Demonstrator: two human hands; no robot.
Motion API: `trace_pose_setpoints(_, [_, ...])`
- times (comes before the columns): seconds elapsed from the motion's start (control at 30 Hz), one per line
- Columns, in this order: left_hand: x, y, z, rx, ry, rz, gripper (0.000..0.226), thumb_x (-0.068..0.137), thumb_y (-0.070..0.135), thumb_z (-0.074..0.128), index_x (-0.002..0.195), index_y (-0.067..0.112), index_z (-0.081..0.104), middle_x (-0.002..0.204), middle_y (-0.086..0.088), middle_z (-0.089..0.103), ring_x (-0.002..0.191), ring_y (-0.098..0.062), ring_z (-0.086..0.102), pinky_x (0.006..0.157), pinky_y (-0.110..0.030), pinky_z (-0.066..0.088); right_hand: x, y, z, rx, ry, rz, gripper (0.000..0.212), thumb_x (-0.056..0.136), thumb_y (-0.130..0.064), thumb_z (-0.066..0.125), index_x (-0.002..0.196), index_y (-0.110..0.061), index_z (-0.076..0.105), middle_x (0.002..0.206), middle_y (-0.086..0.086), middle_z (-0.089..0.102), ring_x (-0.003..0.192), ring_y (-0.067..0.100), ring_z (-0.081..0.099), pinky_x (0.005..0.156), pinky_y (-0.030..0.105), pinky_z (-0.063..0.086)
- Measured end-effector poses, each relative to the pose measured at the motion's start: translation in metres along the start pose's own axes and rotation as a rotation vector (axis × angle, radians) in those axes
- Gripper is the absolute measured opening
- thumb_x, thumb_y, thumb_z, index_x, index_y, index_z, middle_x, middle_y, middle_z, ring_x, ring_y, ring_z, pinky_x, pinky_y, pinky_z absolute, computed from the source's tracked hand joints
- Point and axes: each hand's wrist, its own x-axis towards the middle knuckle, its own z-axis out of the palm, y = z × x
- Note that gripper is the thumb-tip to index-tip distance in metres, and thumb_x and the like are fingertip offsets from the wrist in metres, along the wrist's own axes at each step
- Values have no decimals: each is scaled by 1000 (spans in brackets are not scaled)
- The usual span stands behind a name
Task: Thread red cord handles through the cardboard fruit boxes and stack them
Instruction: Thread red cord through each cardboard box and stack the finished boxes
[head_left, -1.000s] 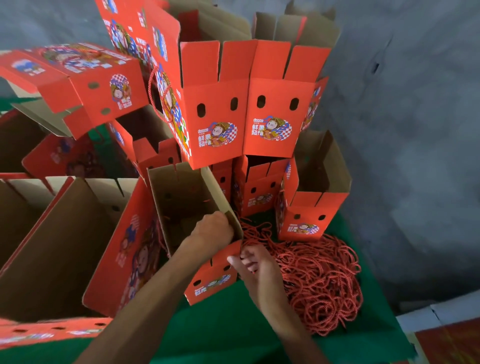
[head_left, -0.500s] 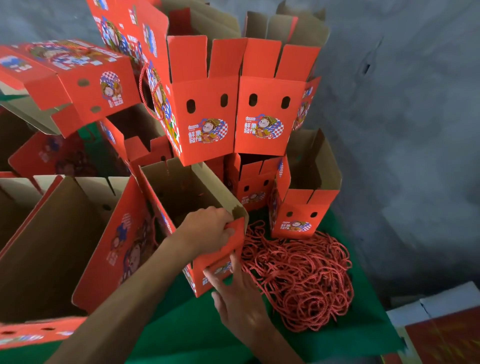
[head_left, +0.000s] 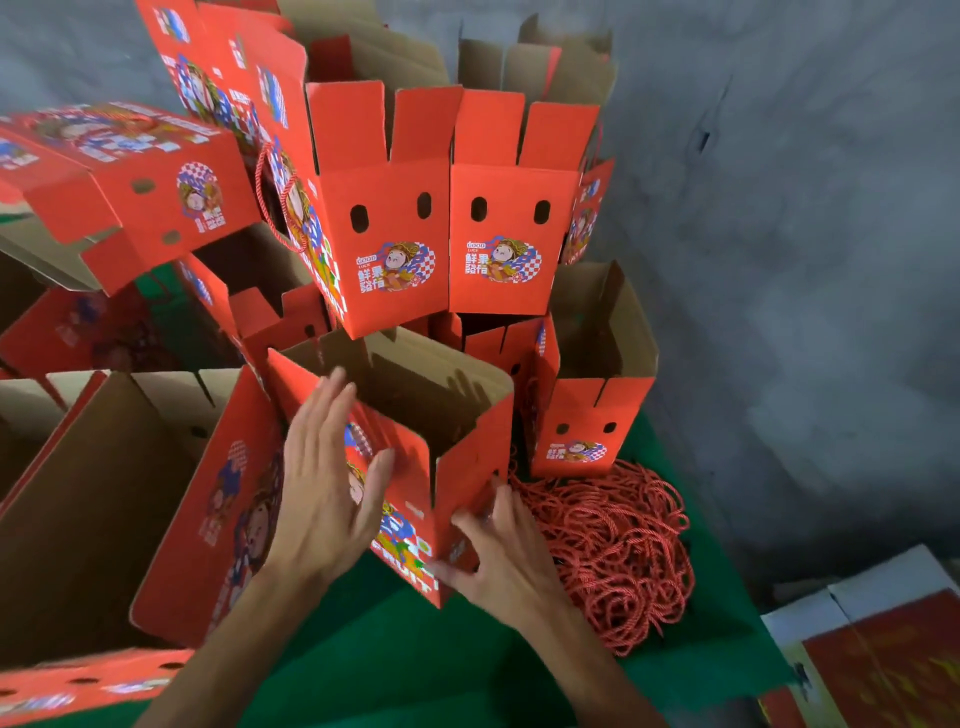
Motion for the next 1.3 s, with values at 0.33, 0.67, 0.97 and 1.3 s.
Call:
trace_pose_setpoints(0.33, [-18, 31, 19, -115, -82, -31, 82, 93, 54, 57, 160, 21, 22, 169, -13, 2, 155, -39, 3, 111, -75, 24, 24, 2, -129, 158, 78, -38, 51, 77, -73, 64, 111, -35, 60, 141, 10, 46, 132, 24, 47, 108, 35, 44])
trace_pose_setpoints(0.67, [59, 136, 4, -214, 109, 317, 74, 95, 49, 59, 156, 24, 28, 165, -24, 11, 152, -49, 6, 116, -70, 18, -16, -10, -289, 135, 416, -24, 46, 72, -63, 71, 90, -21, 70, 127, 7, 55, 108, 20, 62, 86, 25, 51])
trace_pose_setpoints(0.97, [152, 189, 21, -315, 145, 454, 64, 102, 38, 48, 159, 22, 23, 168, -18, 5, 154, -43, 3, 117, -69, 19, 0, 0, -335, 17, 788, -17, 40, 75, -53, 78, 86, -16, 72, 117, 9, 56, 93, 20, 62, 80, 22, 52])
trace_pose_setpoints(1.3, [170, 171, 39, -462, 76, 250, 62, 106, 24, 36, 162, 23, 10, 170, 1, 1, 157, -22, 2, 124, -49, 14, 78, 12, -273, -67, 808, 106, 46, 84, -80, 62, 106, -39, 64, 135, 17, 49, 121, 32, 56, 93, 42, 53])
